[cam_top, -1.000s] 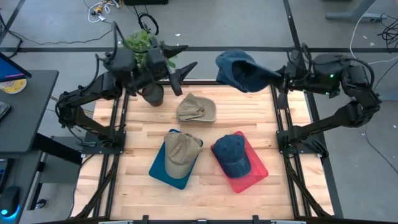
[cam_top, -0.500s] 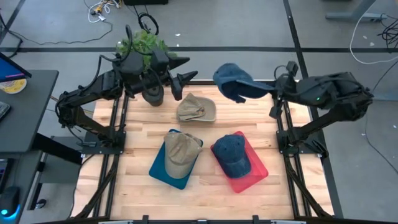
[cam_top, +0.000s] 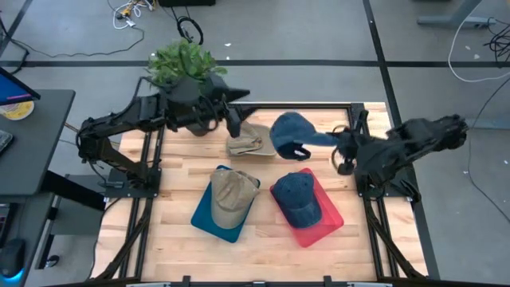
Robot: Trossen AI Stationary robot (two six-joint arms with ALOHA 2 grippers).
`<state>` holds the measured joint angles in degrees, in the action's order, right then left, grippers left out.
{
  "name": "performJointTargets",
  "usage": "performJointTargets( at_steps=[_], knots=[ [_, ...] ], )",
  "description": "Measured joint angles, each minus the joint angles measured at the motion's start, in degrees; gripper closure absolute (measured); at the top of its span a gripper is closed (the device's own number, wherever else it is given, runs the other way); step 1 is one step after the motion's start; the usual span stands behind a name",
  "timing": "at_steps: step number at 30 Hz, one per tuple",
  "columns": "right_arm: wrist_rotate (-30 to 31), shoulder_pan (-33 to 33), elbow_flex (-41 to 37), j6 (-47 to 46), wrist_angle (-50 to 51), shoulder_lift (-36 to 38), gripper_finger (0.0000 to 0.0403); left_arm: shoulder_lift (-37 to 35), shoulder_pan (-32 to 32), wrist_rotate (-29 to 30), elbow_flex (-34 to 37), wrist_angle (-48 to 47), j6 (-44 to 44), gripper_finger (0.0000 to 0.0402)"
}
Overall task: Pick & Place hat
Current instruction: Put the blue cap into the pink bin
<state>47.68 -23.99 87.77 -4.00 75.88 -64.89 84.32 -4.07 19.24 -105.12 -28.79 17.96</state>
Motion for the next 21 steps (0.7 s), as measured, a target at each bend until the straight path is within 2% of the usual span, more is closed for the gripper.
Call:
performJointTargets(
  at_steps=[4,9,14,19,21],
  knots=[
    [1.84,-5.11,-3.27,-1.9,-0.05,-0.38,0.0397,1.19,0.99,-0.01,0.01,-3.36,2.49,0.0111],
    [5.81,-10.65,-3.5,-1.67,0.23,-4.0,0.0396,1.12,2.29,0.02,0.0,-9.57,3.3,0.0111],
    [4.3,-11.91,-1.58,-4.31,2.19,-9.98,0.0395,-0.01,4.63,0.11,-0.09,-16.76,5.74,0.0111],
    [2.66,-11.89,3.75,-11.78,13.22,-18.11,0.0395,-0.32,8.58,0.0,0.0,-22.16,6.66,0.0111],
    [2.46,-11.87,5.74,-14.26,13.81,-20.51,0.0395,-0.32,9.92,-0.03,0.02,-23.19,6.56,0.0111]
  ],
)
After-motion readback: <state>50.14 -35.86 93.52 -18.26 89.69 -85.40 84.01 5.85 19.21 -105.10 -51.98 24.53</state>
